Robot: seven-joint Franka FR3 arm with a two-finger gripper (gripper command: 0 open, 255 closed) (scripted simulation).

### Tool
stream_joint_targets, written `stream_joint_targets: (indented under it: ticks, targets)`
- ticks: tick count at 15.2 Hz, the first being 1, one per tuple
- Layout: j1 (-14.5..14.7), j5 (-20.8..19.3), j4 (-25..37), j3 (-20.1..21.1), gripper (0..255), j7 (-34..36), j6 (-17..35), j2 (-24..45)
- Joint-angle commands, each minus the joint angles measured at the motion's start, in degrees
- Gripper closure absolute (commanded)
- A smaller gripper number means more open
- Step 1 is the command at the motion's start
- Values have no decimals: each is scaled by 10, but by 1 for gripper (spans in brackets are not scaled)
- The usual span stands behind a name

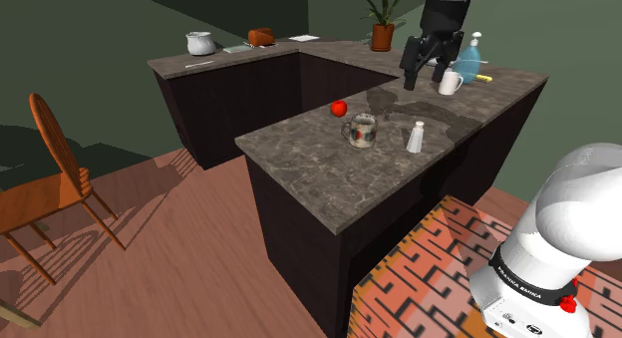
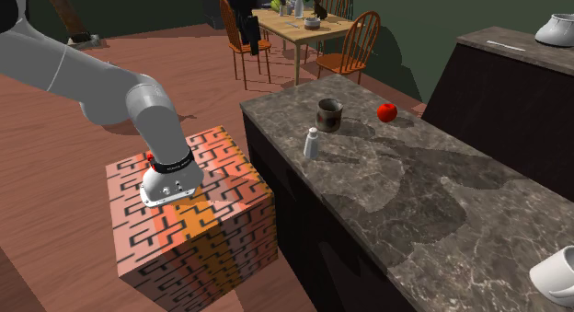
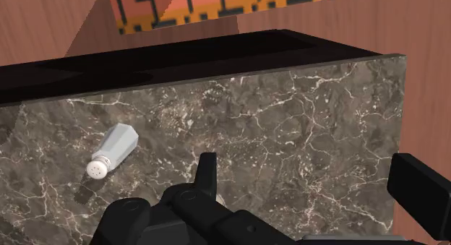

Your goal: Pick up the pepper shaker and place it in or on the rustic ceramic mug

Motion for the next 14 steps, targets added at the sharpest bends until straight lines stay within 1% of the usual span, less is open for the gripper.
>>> stream_joint_targets:
  ticks: [1, 7, 14]
  targets:
    - [0, 0, 0, 0, 0, 0, 0, 0]
    - [-30, -28, -45, -52, 0, -26, 95, 44]
    - [-61, -49, -68, -115, 0, -58, 210, 128]
